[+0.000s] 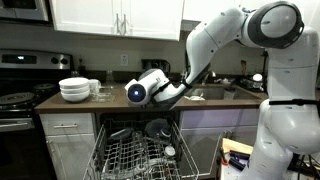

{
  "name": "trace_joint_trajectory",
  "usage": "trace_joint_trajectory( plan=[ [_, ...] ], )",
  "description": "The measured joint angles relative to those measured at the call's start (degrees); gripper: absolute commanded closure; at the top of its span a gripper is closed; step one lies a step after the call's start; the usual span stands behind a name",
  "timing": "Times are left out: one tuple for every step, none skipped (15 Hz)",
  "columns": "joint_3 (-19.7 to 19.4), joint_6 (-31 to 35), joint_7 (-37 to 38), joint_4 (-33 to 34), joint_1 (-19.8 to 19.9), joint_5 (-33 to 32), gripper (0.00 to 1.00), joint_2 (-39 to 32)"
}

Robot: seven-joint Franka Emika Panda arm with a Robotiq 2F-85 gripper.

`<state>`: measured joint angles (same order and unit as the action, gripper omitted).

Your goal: Put the plate in the dishwasher

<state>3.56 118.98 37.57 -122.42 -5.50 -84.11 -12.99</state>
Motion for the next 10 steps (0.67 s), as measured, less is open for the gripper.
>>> trace_joint_trajectory(
  plan=[
    [0.37, 0.02, 0.05, -0.42, -0.05, 0.16, 0.95, 0.33],
    [0.75, 0.02, 0.09, -0.89, -0.12, 0.25, 0.95, 0.65],
    [1.02, 0.02, 0.18, -1.31, -0.18, 0.26, 0.95, 0.90],
    [1.15, 0.02, 0.26, -1.59, -0.23, 0.26, 0.95, 1.07],
    [1.16, 0.02, 0.29, -1.66, -0.24, 0.26, 0.95, 1.12],
    [1.16, 0.02, 0.29, -1.66, -0.23, 0.26, 0.99, 1.13],
    [1.15, 0.02, 0.29, -1.66, -0.23, 0.26, 0.99, 1.13],
    [1.22, 0.07, 0.29, -1.69, -0.23, 0.37, 0.99, 1.02],
    [1.46, 0.07, 0.29, -1.78, -0.27, 0.58, 0.99, 0.73],
    [1.77, 0.01, 0.31, -1.94, -0.39, 0.85, 0.99, 0.38]
  ],
)
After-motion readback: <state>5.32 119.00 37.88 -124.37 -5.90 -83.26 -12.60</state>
